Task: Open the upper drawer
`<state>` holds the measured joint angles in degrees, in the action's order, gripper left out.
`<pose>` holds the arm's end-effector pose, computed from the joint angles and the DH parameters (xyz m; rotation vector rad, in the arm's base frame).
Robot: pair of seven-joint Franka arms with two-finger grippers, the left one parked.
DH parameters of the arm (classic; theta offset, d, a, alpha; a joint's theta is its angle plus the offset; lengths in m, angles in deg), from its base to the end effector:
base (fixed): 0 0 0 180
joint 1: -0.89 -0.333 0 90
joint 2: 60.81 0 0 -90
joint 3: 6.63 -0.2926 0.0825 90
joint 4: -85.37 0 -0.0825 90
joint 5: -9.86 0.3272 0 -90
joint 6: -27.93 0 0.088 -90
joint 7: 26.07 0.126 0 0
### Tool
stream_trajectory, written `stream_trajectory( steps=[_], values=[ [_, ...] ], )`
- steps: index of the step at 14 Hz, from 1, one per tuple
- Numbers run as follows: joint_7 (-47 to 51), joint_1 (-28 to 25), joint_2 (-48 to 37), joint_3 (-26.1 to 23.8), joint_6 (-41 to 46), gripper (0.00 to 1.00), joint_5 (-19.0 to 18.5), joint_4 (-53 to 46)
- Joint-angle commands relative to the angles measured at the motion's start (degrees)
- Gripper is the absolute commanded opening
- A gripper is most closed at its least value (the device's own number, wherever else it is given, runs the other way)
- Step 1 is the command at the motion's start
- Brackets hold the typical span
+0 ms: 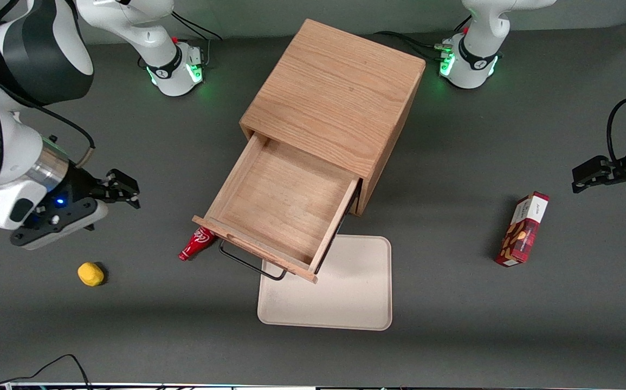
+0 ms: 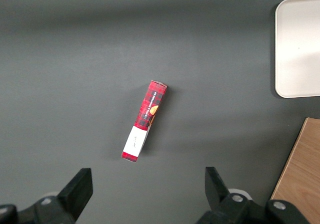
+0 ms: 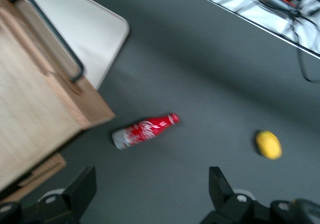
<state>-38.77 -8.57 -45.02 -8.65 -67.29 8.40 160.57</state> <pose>0.5741 0.1106 0.5499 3.0536 0.6536 0.1153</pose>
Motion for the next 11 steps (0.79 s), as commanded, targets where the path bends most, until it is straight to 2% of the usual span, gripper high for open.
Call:
stream_trajectory(
  steps=[1, 4, 6, 7, 9, 11],
  values=[
    [1.5, -0.1, -5.1, 3.8, -0.6, 1.00, -1.8, 7.0],
    [9.4, 0.0, -7.8, 7.5, -0.8, 1.00, -0.6, 11.6],
    [10.1, 1.4, -8.2, 10.1, -0.8, 1.00, 5.8, 12.9],
    [10.8, 1.4, -8.4, 10.8, -0.6, 1.00, 6.8, 13.4],
    [17.0, 1.4, -8.5, 12.2, -0.1, 1.00, 6.9, 13.2],
    [25.2, 0.8, -8.4, 12.3, -0.1, 1.00, 5.3, 12.6]
  ],
)
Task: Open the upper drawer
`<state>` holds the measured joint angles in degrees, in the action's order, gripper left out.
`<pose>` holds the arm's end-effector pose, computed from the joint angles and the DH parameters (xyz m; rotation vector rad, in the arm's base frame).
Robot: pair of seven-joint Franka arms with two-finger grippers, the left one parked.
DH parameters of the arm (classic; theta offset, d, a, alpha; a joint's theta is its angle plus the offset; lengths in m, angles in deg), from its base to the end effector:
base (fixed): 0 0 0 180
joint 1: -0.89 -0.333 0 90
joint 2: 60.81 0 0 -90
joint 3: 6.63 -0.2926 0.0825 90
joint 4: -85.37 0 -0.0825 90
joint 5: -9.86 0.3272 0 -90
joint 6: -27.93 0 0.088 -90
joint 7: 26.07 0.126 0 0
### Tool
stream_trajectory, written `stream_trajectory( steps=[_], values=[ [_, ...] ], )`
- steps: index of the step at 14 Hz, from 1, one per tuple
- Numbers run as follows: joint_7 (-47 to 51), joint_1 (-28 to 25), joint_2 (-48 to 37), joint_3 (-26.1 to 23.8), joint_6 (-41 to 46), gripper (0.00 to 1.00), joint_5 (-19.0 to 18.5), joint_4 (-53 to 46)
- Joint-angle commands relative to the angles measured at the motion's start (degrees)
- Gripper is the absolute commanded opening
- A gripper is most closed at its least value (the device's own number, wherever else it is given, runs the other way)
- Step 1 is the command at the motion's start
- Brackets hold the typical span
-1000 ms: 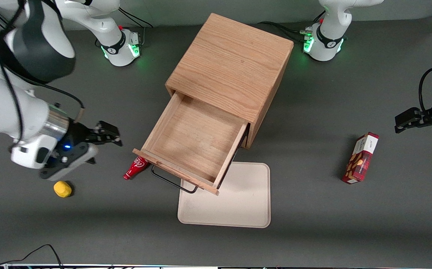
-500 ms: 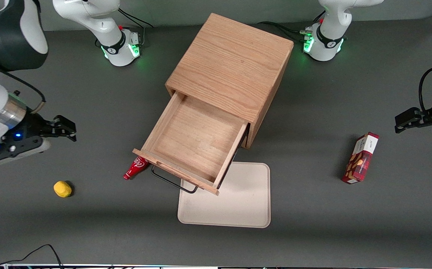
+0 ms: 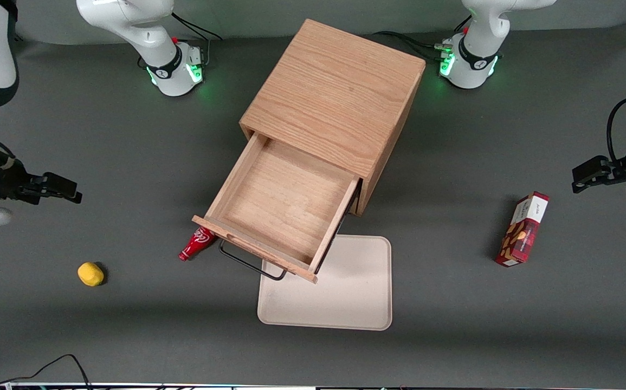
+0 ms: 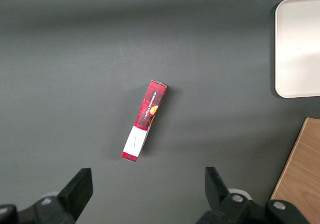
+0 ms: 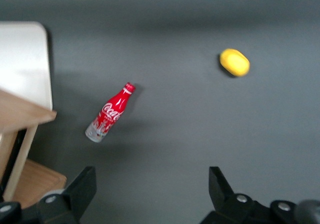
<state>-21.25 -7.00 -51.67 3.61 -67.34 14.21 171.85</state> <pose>0.5486 -0.0067 0.5337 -3.0878 0.2011 0.0071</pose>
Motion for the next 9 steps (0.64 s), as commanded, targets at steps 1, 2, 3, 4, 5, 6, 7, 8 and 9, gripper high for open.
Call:
stream_trajectory(
  steps=[1, 2, 3, 4, 5, 6, 7, 8, 9],
  values=[
    [7.8, -0.6, -1.2, 0.0, 0.0, 1.00, -1.6, 0.4],
    [6.6, -0.4, -0.4, 0.0, -0.2, 1.00, -2.1, -0.7],
    [2.8, -0.1, 0.2, 0.1, -0.4, 1.00, -2.1, -1.3],
    [-0.3, -0.3, 0.7, 0.1, -0.5, 1.00, -2.1, -2.1],
    [-1.1, -0.4, 1.3, 0.1, -0.5, 1.00, -2.2, -2.8],
    [-1.2, -0.5, 1.8, 0.1, -0.5, 1.00, -2.1, -3.2],
    [-0.8, -0.7, 1.8, 0.0, -0.5, 1.00, -2.2, -3.5],
    [-0.6, -1.1, 1.7, 0.0, -0.4, 1.00, -2.2, -3.8],
    [-0.6, -1.1, 1.6, -0.2, 0.0, 1.00, -2.1, -3.8]
  ],
)
